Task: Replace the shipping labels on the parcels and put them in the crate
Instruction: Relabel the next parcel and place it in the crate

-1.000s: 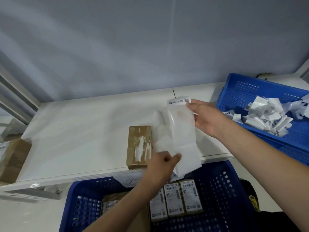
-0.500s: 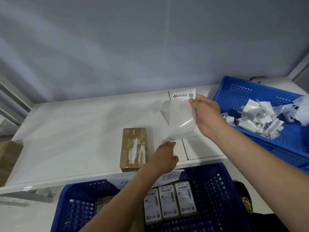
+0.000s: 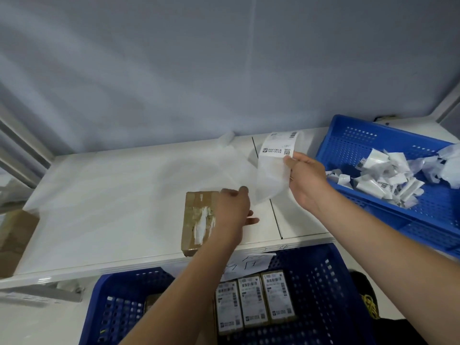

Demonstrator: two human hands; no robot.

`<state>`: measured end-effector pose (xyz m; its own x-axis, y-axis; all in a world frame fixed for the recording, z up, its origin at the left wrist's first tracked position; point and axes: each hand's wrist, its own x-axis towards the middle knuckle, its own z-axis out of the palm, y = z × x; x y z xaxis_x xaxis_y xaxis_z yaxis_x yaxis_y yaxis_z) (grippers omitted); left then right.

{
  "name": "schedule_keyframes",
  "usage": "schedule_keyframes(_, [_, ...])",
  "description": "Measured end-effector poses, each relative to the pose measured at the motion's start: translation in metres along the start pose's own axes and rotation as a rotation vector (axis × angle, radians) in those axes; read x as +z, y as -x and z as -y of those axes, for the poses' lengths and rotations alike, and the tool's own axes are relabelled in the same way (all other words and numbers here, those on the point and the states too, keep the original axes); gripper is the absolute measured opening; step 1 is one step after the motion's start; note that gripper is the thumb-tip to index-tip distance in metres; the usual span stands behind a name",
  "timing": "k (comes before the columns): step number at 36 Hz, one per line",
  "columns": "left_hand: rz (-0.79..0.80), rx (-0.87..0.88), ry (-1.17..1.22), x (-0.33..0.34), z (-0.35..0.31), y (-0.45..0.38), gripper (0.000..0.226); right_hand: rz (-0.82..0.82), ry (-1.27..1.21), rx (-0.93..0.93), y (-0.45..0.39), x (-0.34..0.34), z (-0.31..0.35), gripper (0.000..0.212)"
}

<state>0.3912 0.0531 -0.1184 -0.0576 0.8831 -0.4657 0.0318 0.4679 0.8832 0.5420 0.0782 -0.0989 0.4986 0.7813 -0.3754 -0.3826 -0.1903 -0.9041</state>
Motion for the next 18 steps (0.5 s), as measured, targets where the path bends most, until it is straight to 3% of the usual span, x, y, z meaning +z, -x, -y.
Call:
schedule_keyframes(7, [0.053,0.108,-0.053,0.001,0.021,0.016,0.008,0.015,0.303,0.071,0.009,-0.006,-0.027,0.026])
schedule_keyframes(12, [0.021,0.163,-0.193,-0.005,0.031,0.005,0.035,0.066,0.435,0.16,0.017,-0.02,-0.042,0.023])
schedule_keyframes(18, [0.09,-0.004,-0.207,0.002,0.045,-0.009,0.052,0.13,0.538,0.233,0.024,-0.031,-0.053,0.029])
